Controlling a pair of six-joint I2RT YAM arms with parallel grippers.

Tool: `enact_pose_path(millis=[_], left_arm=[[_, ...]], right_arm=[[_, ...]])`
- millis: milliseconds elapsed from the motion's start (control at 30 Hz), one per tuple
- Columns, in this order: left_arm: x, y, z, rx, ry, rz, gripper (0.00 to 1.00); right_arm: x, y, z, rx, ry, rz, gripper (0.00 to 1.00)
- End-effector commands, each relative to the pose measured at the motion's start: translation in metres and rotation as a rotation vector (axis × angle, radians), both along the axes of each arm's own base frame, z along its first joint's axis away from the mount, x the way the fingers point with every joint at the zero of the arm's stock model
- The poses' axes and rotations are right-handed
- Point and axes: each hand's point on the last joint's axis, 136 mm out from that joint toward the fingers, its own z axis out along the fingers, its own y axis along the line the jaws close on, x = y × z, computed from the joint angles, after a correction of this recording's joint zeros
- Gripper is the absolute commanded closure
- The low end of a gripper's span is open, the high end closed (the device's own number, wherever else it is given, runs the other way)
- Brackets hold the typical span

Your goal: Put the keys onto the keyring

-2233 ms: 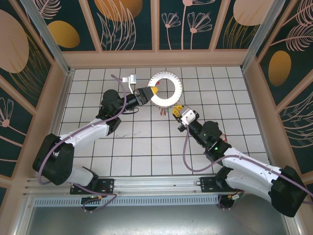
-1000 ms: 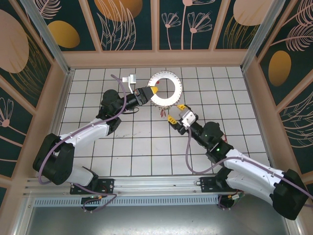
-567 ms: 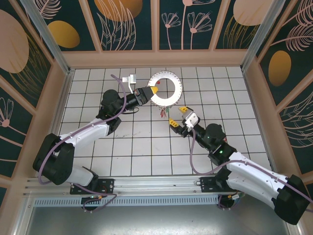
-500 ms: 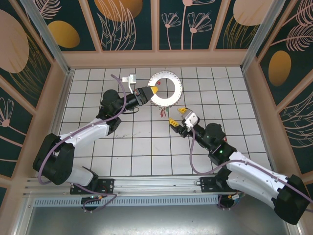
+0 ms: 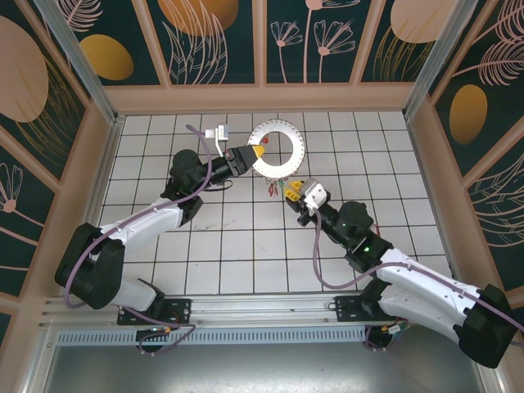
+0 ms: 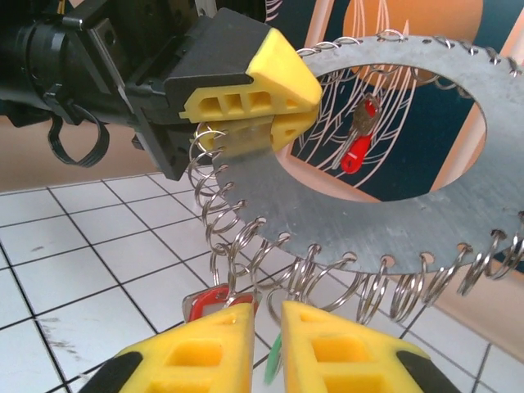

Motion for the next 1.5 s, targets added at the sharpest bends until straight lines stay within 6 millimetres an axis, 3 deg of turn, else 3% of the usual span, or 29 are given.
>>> enact_pose_path(millis=[0, 200, 967, 1467], left_arm=[[-0.002, 0.001, 0.030, -0.041, -0.089, 0.001, 0.95], [-0.002, 0.000, 0.030, -0.040, -0.088, -0.004, 0.95], [-0.002, 0.002, 0.029, -0.042, -0.083, -0.001, 0.95], [-0.002, 0.002, 0.029, -0.044, -0.079, -0.001, 0.95]], right_arm=[[0.009, -0.005, 0.028, 0.025, -0.084, -0.072, 0.87], [0.018, -0.011, 0.026, 0.021, -0.092, -0.139, 0.90], [0.014, 0.003, 0.026, 0.022, -0.105, -0.065, 0.75], [0.020, -0.006, 0.030, 0.054, -0.118, -0.128, 0.78]])
